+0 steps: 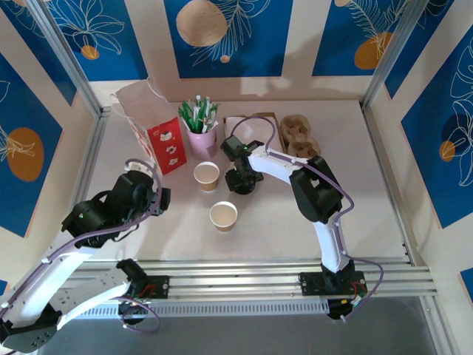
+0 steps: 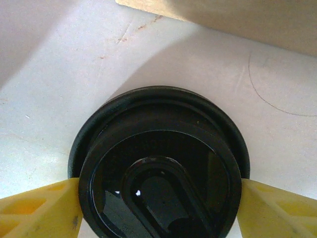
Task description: Pack the takeout coffee
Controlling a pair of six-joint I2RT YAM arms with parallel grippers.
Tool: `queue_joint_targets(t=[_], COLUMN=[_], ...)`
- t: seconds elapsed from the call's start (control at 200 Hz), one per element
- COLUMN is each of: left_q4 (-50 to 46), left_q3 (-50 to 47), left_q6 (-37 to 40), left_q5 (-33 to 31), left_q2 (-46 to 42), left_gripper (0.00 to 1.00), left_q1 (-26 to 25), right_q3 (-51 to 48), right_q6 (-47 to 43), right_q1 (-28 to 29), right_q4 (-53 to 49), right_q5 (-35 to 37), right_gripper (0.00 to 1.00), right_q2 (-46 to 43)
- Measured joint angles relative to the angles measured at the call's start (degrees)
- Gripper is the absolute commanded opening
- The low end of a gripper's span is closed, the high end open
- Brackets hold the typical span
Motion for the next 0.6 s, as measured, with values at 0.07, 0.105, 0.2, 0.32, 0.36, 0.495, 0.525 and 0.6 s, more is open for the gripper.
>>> queue_joint_targets(t=[0.07, 0.105, 0.2, 0.32, 0.36, 0.495, 0.525, 0.6], left_q4=[-0.4, -0.5, -0.5, -0.5, -0.5, -0.3, -0.2, 0.2], left_q3=[-0.1, -0.1, -0.5, -1.2, -1.4, -2.3, -2.6, -3.4], left_q6=[0.2, 0.5, 1.4, 2.6, 2.9, 4.1, 4.3, 4.7], left_q5=[-0.6, -0.9, -2.1, -3.8, -4.3, -5.7, -6.0, -6.4], left_q2=[0.0, -0.1, -0.4, -0.8, -1.0, -1.3, -1.5, -1.5], left_gripper=[0.71, 0.71, 0.71, 0.71, 0.71, 0.72, 0.72, 0.72], left_q1=[0.0, 0.0, 0.0, 0.0, 0.0, 0.0, 0.0, 0.0], right_q3=[0.0, 0.0, 0.0, -1.4, -2.4, -5.7, -6.1, -6.9], right_q6=[0.0, 0.0, 0.0, 0.0, 0.0, 0.0, 0.0, 0.0], right_q1=[-0.2, -0.2, -0.3, -0.3, -0.2, 0.2, 0.4, 0.9], right_q4=[0.0, 0.0, 0.0, 0.3, 0.2, -0.9, -1.1, -1.6], right_q5=[0.0, 0.0, 0.0, -0.1, -0.2, -0.2, -0.2, -0.2], right_gripper=[0.73, 0.72, 0.71, 0.71, 0.71, 0.71, 0.70, 0.70], right_q2=[0.0, 0.0, -0.2, -1.1, -2.1, -6.7, -8.0, -11.6])
